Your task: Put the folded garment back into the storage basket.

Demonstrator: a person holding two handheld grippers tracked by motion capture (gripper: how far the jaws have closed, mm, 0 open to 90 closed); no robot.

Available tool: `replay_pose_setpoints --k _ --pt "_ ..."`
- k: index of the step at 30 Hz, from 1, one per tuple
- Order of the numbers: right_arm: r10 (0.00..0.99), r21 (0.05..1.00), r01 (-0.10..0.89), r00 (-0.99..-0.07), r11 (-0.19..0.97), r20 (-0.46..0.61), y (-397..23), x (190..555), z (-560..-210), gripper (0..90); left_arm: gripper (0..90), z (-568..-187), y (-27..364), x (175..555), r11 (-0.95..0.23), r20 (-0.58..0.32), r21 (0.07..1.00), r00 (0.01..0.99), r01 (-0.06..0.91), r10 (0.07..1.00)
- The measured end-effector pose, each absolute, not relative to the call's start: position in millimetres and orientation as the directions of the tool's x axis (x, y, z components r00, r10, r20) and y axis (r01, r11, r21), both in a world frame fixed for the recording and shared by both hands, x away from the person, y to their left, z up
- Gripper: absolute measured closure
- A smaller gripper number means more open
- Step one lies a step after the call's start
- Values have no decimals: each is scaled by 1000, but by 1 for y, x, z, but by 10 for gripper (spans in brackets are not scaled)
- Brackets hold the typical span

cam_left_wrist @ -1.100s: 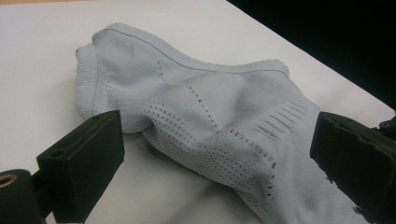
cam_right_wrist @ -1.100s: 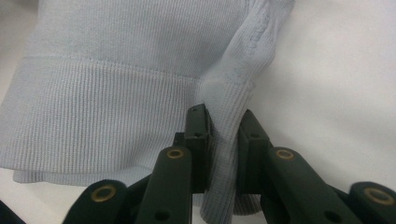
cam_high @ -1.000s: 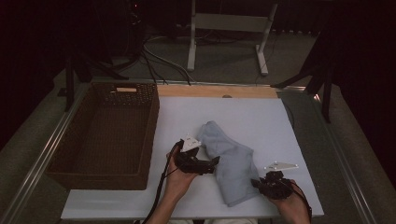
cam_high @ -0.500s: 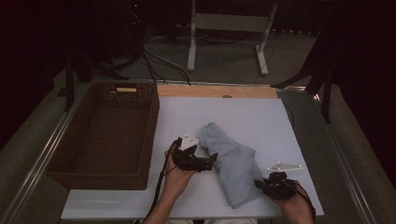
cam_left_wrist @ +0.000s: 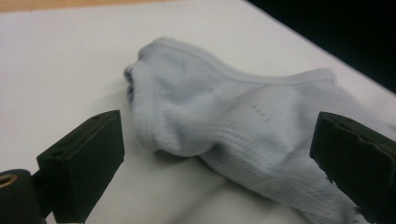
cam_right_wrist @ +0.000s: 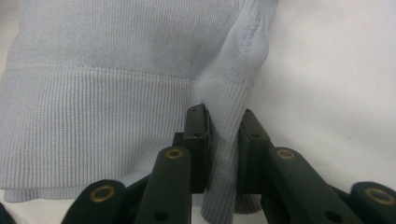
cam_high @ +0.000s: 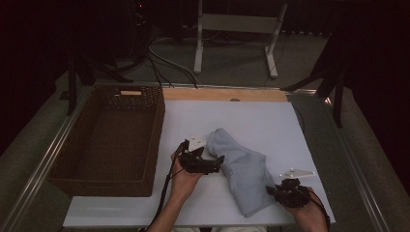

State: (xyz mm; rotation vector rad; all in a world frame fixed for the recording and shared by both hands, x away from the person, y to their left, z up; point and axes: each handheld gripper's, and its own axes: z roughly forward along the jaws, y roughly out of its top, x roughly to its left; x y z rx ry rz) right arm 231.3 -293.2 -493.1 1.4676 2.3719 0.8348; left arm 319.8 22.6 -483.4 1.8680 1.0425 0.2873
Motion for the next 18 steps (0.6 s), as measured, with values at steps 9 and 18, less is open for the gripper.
replay_pose_setpoints --k 9,18 --pt "880 580 746 -464 328 100 -298 230 -493 778 134 -492 19 328 -199 -232 791 585 578 777" --pt "884 579 748 -458 325 96 -301 230 -493 777 173 -493 11 328 -202 -243 801 614 564 751"
